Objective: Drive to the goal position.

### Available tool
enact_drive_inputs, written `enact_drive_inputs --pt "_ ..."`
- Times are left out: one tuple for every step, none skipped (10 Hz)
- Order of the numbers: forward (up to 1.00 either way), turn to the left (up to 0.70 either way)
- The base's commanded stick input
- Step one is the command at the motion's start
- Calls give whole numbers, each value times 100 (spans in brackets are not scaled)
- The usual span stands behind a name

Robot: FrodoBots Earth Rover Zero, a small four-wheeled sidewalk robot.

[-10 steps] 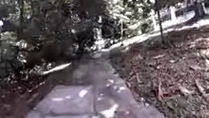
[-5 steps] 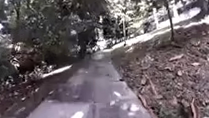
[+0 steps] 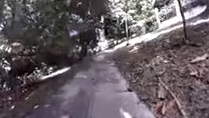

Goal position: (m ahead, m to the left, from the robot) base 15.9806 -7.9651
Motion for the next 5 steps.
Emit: enact_drive_inputs --pt "100 0" --pt "100 0" --pt "100 0" --pt "100 0" --pt "100 -9"
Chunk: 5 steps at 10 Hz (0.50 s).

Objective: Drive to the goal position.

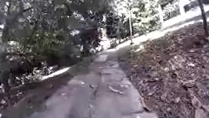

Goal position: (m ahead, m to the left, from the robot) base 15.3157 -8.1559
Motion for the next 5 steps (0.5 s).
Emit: enact_drive_inputs --pt "100 -24" --pt "100 -32" --pt "100 -39" --pt "100 0" --pt "100 0"
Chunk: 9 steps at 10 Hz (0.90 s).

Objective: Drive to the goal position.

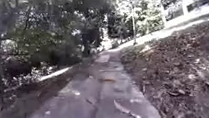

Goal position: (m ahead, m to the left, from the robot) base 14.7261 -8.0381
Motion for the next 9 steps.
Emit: enact_drive_inputs --pt "100 0" --pt "100 0" --pt "100 0" --pt "100 0" --pt "100 0" --pt "100 0" --pt "100 0" --pt "100 0" --pt "100 0"
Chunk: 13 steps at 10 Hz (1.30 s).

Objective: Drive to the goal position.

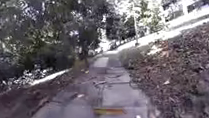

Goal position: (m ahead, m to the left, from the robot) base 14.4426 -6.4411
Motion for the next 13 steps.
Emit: enact_drive_inputs --pt "100 0" --pt "100 -28" --pt "100 -40" --pt "100 -40" --pt "100 -40" --pt "100 0" --pt "100 0" --pt "100 0" --pt "100 0" --pt "100 0" --pt "100 0" --pt "100 0" --pt "100 0"
